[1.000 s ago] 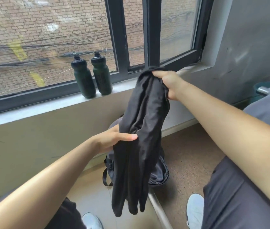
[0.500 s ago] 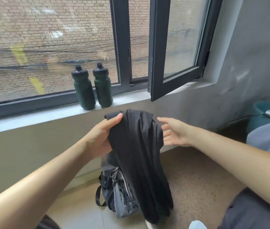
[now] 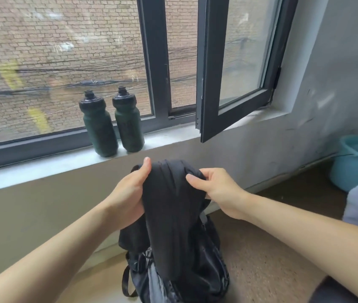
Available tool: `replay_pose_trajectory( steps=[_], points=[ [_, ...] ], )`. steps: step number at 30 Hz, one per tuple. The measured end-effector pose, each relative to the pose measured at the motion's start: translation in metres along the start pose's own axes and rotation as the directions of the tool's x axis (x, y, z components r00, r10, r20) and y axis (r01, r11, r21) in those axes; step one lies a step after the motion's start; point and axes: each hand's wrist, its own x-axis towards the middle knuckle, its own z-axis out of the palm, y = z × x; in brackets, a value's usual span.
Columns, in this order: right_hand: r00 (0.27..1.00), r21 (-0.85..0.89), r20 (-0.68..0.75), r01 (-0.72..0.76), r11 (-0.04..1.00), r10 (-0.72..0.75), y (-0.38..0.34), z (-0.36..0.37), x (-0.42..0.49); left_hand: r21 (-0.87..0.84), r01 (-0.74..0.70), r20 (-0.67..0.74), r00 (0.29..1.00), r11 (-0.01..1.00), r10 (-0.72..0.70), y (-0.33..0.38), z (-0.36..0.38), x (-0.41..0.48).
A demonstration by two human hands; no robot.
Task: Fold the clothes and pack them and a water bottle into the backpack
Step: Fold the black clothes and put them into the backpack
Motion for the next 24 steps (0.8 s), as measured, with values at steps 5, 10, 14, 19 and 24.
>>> replay_pose_trajectory(
  steps=[5,10,14,19,24],
  points=[
    [0.990,0.157,-0.107,-0.072,0.985,0.090,0.008,-0.012,0.033,-0.019,-0.005,-0.143,0.990,1.000,0.002,0.007,-0.016,0.016],
    [0.962,0.355,-0.185,-0.124,0.927,0.199,0.014,-0.017,0.053,-0.009,-0.023,-0.263,0.965,1.000,0.020,0.012,-0.034,0.028],
    [0.960,0.447,-0.180,-0.113,0.887,0.213,0.004,-0.019,0.051,0.228,0.032,-0.028,0.999,0.973,-0.026,0.013,-0.038,0.023],
    [0.971,0.606,-0.079,-0.135,0.784,0.227,-0.011,-0.033,0.040,0.513,-0.017,0.184,0.979,0.858,-0.090,0.006,-0.041,0.012],
    [0.999,0.442,0.047,-0.026,0.897,0.006,-0.019,-0.054,0.027,0.443,-0.020,0.061,0.998,0.896,-0.008,0.005,-0.025,0.008]
  ],
)
